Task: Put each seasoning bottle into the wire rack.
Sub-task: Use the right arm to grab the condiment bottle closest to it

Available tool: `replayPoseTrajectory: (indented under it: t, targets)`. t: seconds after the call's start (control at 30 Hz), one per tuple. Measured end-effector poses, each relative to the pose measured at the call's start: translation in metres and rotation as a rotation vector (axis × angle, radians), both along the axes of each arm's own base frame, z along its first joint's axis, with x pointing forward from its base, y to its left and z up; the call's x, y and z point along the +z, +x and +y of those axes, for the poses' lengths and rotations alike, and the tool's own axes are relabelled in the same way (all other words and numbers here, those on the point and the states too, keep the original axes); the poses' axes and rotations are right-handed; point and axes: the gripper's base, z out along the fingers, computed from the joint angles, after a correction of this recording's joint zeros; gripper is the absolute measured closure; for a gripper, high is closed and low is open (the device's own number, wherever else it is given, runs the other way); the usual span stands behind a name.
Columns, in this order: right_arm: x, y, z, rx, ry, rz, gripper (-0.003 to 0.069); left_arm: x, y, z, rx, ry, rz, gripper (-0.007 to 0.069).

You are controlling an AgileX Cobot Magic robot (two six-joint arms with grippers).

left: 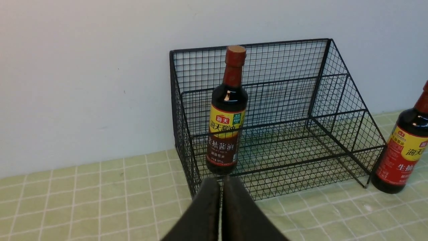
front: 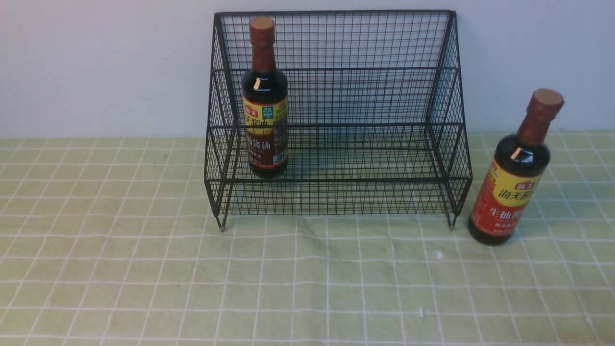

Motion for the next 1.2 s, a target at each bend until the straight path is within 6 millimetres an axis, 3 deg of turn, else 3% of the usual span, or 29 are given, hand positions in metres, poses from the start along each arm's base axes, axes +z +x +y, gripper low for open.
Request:
replayPoseTrajectory:
  t: [0.23,0.4,0.53,0.77,0.8,0.93,1.2]
  targets:
    - [0.0,0.0,0.0,0.0,0.0,0.0,0.0673,-0.022,-0.031,0.009,-0.001,-0.018,-0.071,0.0631]
    - [0.0,0.0,0.0,0.0,0.0,0.0,0.0673,-0.034,-0.029,0.009,0.005,-0.003,-0.062,0.0631]
    - [0.0,0.0,0.0,0.0,0.001,0.0,0.0673,-0.058,-0.016,0.007,0.042,0.026,-0.076,0.0631]
    - [0.0,0.0,0.0,0.0,0.002,0.0,0.0673,-0.149,0.012,0.008,0.237,0.071,-0.002,0.0631]
    - [0.0,0.0,0.0,0.0,0.002,0.0,0.0673,-0.152,0.012,0.008,0.242,0.071,-0.001,0.0631]
    - [0.0,0.0,0.0,0.0,-0.002,0.0,0.0673,-0.203,0.021,0.01,0.285,0.08,0.12,0.0631]
    - [0.0,0.0,0.0,0.001,-0.003,0.0,0.0673,-0.21,0.021,0.01,0.285,0.072,0.148,0.0631]
